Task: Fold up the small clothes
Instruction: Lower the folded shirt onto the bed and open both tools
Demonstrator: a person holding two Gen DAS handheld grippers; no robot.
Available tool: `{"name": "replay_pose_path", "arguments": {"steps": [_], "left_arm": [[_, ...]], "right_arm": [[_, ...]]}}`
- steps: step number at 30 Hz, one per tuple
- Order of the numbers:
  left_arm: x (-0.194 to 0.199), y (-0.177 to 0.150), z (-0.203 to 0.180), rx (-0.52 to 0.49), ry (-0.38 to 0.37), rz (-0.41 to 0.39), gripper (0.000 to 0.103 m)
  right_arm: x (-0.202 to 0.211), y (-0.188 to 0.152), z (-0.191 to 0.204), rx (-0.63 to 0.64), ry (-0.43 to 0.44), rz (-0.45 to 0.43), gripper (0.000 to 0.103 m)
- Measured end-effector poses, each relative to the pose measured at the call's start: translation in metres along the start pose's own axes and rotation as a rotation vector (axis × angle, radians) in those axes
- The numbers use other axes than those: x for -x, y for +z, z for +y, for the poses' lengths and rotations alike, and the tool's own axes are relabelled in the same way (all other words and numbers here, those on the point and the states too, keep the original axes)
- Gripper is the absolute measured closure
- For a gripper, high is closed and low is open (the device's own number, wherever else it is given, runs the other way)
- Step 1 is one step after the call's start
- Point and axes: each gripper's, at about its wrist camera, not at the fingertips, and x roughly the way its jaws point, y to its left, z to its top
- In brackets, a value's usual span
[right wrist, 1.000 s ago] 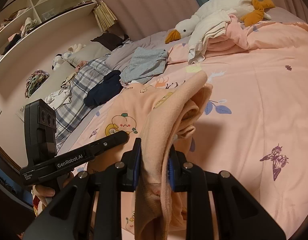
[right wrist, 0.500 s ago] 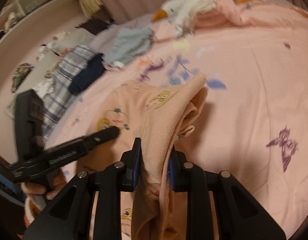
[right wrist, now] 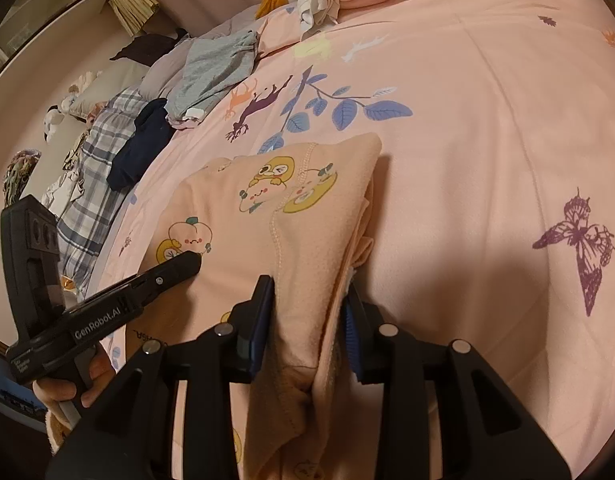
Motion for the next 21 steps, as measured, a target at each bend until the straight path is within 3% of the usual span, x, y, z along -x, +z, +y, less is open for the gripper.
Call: {"name": "replay_pose_path", "arguments": {"steps": [15, 21], "left_arm": [[-0.008, 0.000, 0.001, 0.008, 0.020, 0.012, 0.077], [-0.016, 0.001, -0.002, -0.022, 0.090, -0.002, 0.056]], "right_arm": [[-0.004, 0.001, 0.001, 0.009, -0.028, -0.001, 0.065], [-0.005, 0.001, -0.001, 0.014, -0.035, -0.001, 0.064]]}}
